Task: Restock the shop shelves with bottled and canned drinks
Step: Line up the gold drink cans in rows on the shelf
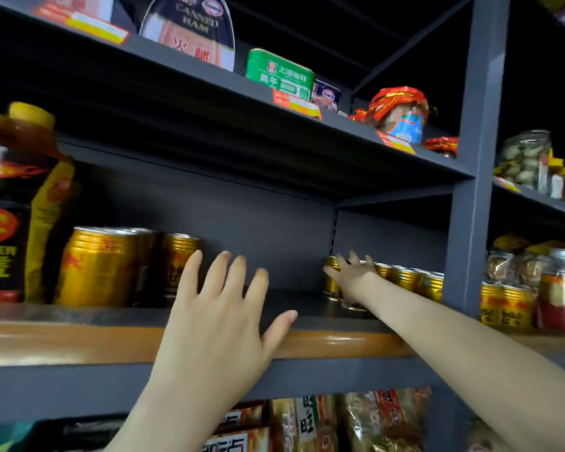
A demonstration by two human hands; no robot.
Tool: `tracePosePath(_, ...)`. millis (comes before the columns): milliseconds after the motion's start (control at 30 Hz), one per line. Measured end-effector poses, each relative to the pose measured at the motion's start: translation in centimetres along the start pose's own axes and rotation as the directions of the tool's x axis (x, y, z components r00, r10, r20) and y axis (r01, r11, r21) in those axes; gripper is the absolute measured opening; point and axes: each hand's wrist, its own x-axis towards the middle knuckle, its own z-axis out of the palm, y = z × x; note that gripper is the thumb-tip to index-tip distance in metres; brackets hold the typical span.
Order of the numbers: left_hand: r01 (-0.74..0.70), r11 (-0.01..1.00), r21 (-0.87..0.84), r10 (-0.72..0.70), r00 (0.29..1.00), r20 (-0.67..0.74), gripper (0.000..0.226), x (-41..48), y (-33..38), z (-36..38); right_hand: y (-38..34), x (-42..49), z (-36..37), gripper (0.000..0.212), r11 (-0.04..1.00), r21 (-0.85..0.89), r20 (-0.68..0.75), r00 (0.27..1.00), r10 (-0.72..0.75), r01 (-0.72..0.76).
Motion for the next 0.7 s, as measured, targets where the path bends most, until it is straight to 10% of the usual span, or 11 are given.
tracePosePath(300,0.003,1.0,-0.015,-0.001,0.995,0.099,0.066,0.1,0.3,-0.6,1.0,-2.3,-1.3,0.053,0.92,-0.373,-0.106,0.98,-0.17,0.119)
tracePosePath(700,-0.006,0.999,0.033,0.0,0.986,0.164,0.066,0.0,0.3,-1.6,1.7,-7.6,-3.4,0.048,0.715,-0.676,-0.366,0.761,-0.536,0.179)
